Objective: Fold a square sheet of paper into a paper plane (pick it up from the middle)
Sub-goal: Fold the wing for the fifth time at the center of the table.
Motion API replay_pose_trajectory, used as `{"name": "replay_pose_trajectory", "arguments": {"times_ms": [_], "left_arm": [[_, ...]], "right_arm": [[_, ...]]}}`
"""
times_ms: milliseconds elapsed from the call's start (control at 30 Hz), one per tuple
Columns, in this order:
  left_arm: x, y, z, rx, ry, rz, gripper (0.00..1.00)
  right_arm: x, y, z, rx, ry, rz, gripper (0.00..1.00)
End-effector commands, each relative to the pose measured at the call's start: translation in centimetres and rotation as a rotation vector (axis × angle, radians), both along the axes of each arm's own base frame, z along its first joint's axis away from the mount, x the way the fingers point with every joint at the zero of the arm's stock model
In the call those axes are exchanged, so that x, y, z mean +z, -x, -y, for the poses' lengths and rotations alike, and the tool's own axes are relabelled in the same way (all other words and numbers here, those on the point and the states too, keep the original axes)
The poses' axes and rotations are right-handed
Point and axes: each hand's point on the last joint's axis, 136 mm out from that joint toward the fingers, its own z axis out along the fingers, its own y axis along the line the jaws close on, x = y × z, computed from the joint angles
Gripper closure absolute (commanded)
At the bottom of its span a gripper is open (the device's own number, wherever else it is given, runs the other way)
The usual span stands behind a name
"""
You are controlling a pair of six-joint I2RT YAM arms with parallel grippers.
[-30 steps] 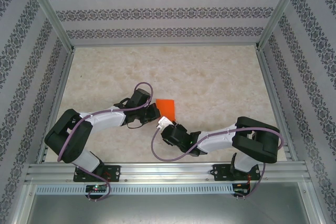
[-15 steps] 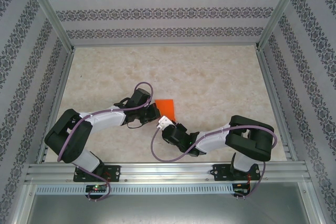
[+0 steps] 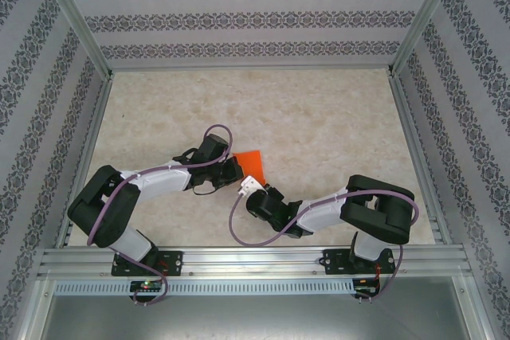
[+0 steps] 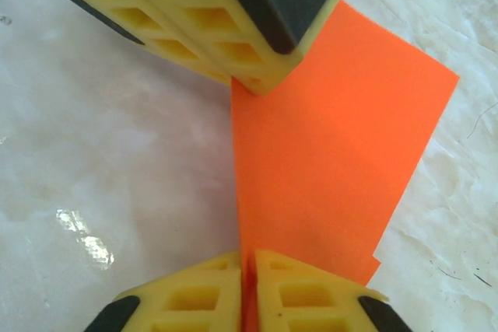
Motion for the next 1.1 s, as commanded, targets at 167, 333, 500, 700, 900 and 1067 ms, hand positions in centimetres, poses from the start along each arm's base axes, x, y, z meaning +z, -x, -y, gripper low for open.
{"name": "replay_pose_trajectory", "arguments": {"times_ms": [167,333,500,700,900,1067], "left_arm": [[1.6,-0.1,0.3,-0.017,0.002,0.035,0.91],[3.1,-0.4,-0.5,0.014,-0.017,0.082,0.68],[4.9,-0.8,-1.9,0.061,-0.041,0.156,0.51],[5.9,-0.8,-2.4,0.074,-0.038,0.197,0.48],[5.8,-0.7,-2.2,0.070,-0.026,0.196,0.48],[5.9,-0.8,-1.8,0.059,-0.010,0.200,0.49]], "right_arm": [[0.1,-0.2,0.2,-0.036,-0.068,-0.019,1.00],[0.5,0.0,0.0,-0.041,-0.182,-0.074,1.00],[0.7,0.3,-0.5,-0.032,-0.333,-0.158,1.00],[1.3,0.1,-1.1,-0.059,-0.538,-0.272,1.00],[2.2,0.0,-1.4,-0.080,-0.716,-0.381,1.00],[1.0,0.1,-0.7,-0.146,-0.802,-0.491,1.00]]}}
